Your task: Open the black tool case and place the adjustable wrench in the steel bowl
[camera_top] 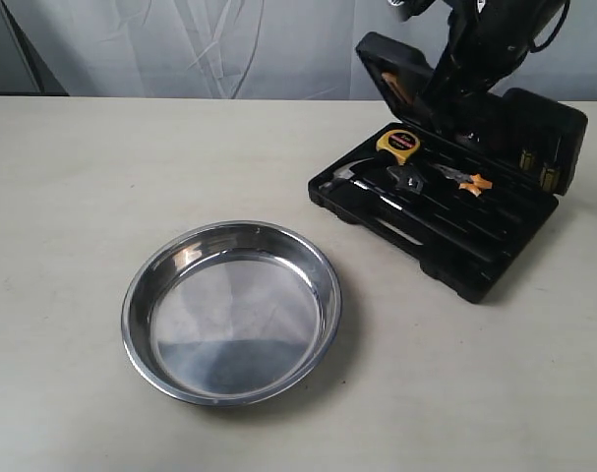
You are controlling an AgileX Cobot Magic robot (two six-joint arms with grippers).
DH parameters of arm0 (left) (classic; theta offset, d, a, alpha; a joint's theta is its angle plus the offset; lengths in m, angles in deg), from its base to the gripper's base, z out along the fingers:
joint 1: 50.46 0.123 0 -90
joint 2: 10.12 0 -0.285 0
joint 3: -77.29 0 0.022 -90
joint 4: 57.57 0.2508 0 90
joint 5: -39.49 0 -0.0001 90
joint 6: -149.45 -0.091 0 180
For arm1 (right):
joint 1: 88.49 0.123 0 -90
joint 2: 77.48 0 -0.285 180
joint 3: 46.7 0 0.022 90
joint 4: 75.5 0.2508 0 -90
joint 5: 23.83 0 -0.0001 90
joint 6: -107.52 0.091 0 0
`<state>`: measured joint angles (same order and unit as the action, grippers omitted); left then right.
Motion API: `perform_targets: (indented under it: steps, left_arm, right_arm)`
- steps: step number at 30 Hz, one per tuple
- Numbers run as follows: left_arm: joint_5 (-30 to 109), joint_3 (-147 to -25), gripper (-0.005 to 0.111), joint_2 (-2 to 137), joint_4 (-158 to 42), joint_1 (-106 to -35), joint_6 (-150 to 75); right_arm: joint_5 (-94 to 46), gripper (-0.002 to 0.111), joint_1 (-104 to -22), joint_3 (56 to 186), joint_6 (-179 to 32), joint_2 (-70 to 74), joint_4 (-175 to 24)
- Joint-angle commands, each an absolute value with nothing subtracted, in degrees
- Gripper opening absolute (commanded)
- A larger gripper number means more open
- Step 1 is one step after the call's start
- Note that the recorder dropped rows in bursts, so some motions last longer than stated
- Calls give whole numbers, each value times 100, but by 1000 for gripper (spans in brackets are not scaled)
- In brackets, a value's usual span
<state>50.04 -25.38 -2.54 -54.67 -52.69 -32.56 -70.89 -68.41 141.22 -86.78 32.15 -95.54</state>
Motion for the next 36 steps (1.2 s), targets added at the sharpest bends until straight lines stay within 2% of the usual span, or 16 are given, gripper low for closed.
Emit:
perform_targets:
  steps: [1, 15, 25, 30, 32, 33, 36]
  left_arm:
    - [4987, -2550, 0, -234, -5490, -5290, -3226]
    - [4987, -2550, 0, -234, -5490, -5290, -3226]
    - [4987, -2550, 0, -234, -5490, -5290, -3226]
    - [4987, -2550, 0, -234, -5490, -5290, -3226]
    - [4987, -2550, 0, -234, -5490, -5290, -3226]
    - [4987, -2550, 0, -234, -5490, -5290, -3226]
    - [4987, -2550, 0, -234, -5490, -5290, -3226]
  right_arm:
    - [-6858, -1, -6909, 14104, -7929, 3230, -10661]
    - [-6825, -1, -6963, 14104, -6426, 3590, -13023]
    - [-6935, -1, -7934, 14104, -4180, 3783, -13514]
    - [-6130, -1, -7982, 14104, -4490, 3783, -11968]
    - [-5715, -1, -7982, 14104, -5748, 3817, -10573]
    - [-5573, -1, -7982, 14104, -6931, 3868, -9173]
    - [-5662, -1, -7982, 14104, -9463, 4163, -6663]
